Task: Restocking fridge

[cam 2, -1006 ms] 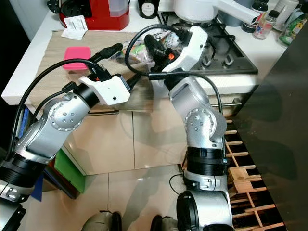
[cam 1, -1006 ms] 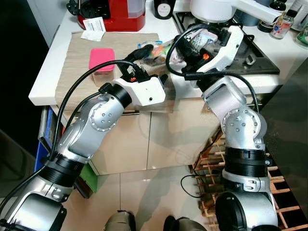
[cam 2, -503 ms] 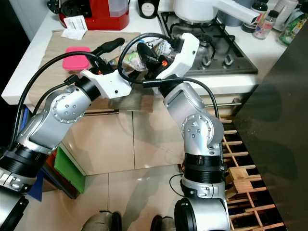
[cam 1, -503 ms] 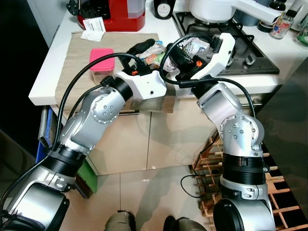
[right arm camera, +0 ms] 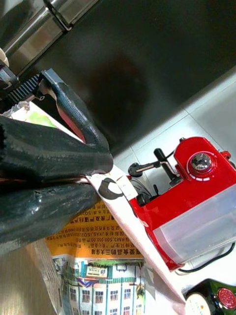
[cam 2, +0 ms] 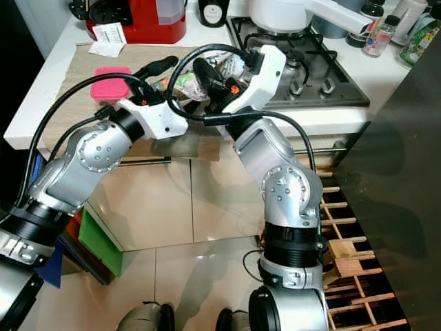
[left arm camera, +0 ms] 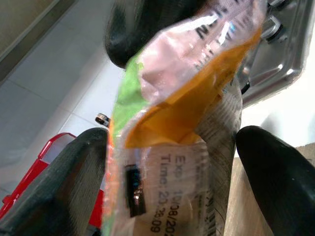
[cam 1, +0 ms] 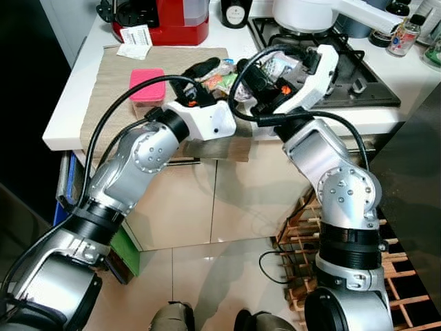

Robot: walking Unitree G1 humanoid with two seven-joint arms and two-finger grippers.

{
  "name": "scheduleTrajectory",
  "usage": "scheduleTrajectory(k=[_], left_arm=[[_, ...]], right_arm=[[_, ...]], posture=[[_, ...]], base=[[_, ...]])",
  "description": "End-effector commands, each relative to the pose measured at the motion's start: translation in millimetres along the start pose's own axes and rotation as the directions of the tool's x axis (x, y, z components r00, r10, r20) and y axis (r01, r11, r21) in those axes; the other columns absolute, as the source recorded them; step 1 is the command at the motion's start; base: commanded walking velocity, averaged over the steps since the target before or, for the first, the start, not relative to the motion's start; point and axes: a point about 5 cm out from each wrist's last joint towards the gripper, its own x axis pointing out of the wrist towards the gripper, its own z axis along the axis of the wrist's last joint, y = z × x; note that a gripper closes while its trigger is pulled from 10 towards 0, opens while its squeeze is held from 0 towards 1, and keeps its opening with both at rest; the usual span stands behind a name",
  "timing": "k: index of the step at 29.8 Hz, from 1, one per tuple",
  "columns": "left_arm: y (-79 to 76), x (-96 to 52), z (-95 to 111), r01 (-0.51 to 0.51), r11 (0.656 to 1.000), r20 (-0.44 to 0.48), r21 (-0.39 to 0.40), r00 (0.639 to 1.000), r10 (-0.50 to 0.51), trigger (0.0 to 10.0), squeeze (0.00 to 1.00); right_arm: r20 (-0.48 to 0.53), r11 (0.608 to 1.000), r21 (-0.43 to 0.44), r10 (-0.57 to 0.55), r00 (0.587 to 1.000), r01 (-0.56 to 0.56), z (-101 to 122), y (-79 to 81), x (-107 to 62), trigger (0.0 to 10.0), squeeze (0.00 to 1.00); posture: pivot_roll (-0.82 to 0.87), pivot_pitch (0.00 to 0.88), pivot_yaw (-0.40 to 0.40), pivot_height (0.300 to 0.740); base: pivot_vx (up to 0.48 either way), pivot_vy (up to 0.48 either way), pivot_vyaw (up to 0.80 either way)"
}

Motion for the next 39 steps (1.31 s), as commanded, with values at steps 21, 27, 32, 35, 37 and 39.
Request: scheduleTrajectory(k=[21,27,32,35,37,39], left_arm=[[-2.2,4.0,3,0.041,0.999,0.041,-0.014,0.998,-0.04,0.0,0.0],[-1.0,4.0,2,0.031,1.0,0.044,-0.005,0.999,-0.031,0.0,0.0],[-0.6,4.7,1,0.028,0.999,0.04,-0.021,0.999,-0.027,0.0,0.0],[-0.6,5.1,-1,0.024,1.0,0.033,-0.018,0.999,-0.023,0.0,0.0],[-0.6,4.9,-1,0.025,1.0,0.031,-0.016,0.999,-0.024,0.0,0.0],[-0.9,4.5,-2,0.028,1.0,0.03,-0.01,0.999,-0.028,0.0,0.0]], right_arm=[[0.003,0.997,0.009,0.073,0.997,-0.073,1,16.5,-0.2,0.0,0.0],[-0.001,0.997,0.012,0.077,0.997,-0.077,0,17.3,0.1,0.0,0.0],[0.0,0.996,0.016,0.088,0.996,-0.088,0,20.1,1.7,0.0,0.0],[0.0,0.996,0.018,0.092,0.996,-0.092,0,20.6,1.8,0.0,0.0],[-0.001,0.996,0.017,0.092,0.996,-0.092,0,20.3,1.5,0.0,0.0],[-0.003,0.996,0.016,0.091,0.996,-0.091,0,19.9,1.0,0.0,0.0]], posture=[[-0.02,0.043,-0.019,0.74],[-0.03,0.046,-0.02,0.74],[-0.03,0.049,-0.02,0.74],[-0.03,0.051,-0.021,0.74],[-0.03,0.051,-0.021,0.74],[-0.03,0.051,-0.021,0.74]], base=[[0.0,0.0,0.0],[0.0,0.0,0.0],[0.0,0.0,0.0],[0.0,0.0,0.0],[0.0,0.0,0.0],[0.0,0.0,0.0]])
